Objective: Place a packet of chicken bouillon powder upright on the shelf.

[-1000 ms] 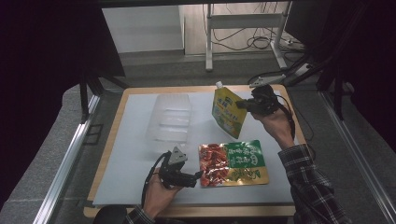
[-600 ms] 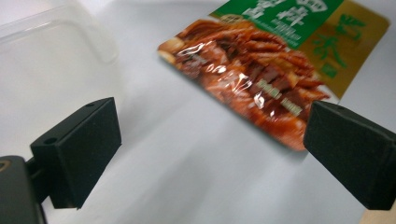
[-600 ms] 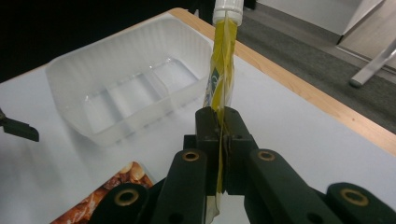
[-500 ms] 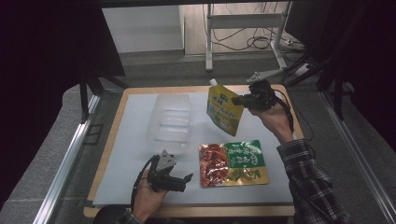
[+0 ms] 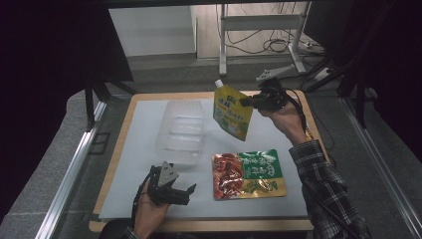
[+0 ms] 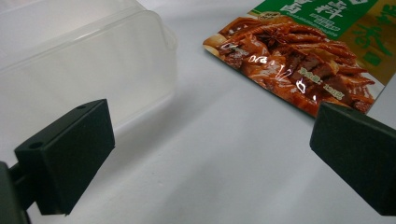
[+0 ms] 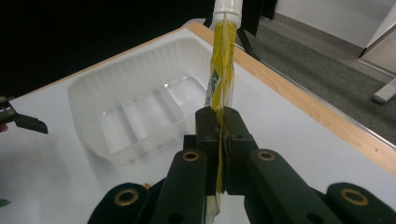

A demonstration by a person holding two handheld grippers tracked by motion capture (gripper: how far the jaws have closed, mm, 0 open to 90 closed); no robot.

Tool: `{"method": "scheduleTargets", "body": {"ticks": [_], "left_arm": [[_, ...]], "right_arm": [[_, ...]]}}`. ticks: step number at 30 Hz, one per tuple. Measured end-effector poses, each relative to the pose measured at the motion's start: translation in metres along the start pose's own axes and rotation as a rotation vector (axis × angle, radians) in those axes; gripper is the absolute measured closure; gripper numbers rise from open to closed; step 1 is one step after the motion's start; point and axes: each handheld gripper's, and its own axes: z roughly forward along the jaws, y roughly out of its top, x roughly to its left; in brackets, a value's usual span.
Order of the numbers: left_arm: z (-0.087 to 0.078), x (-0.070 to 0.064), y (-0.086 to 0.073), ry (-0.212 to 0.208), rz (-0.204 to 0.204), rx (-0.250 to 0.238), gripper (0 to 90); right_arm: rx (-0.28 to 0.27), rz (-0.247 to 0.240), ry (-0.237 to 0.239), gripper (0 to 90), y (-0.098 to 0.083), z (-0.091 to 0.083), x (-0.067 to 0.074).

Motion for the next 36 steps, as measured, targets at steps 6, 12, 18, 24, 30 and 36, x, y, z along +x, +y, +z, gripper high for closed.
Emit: {"method": "scheduleTargets", "body": {"ticks": [6,12,18,24,30,36], "left_arm": [[-0.002,0.001,-0.001,0.007,0.002,-0.001,0.0],[-0.001,0.003,-0.003,0.005,-0.01,0.005,0.0],[-0.003,0.008,-0.004,0.009,-0.027,0.001,0.0],[-0.003,0.012,-0.006,0.013,-0.042,0.006,0.0],[-0.005,0.019,-0.007,0.03,-0.055,0.0,0.0],[-0.006,0.025,-0.008,0.035,-0.071,0.001,0.0]], "right_arm": [[-0.01,-0.007,0.015,87.3,0.011,0.005,0.0],[-0.018,-0.009,0.027,87.3,0.022,0.011,0.001],[-0.02,-0.009,0.037,87.3,0.032,0.019,0.002],[-0.025,-0.017,0.048,87.3,0.041,0.028,0.002],[-0.023,-0.017,0.055,87.3,0.05,0.039,0.003],[-0.022,-0.028,0.063,87.3,0.059,0.051,0.006]]}}
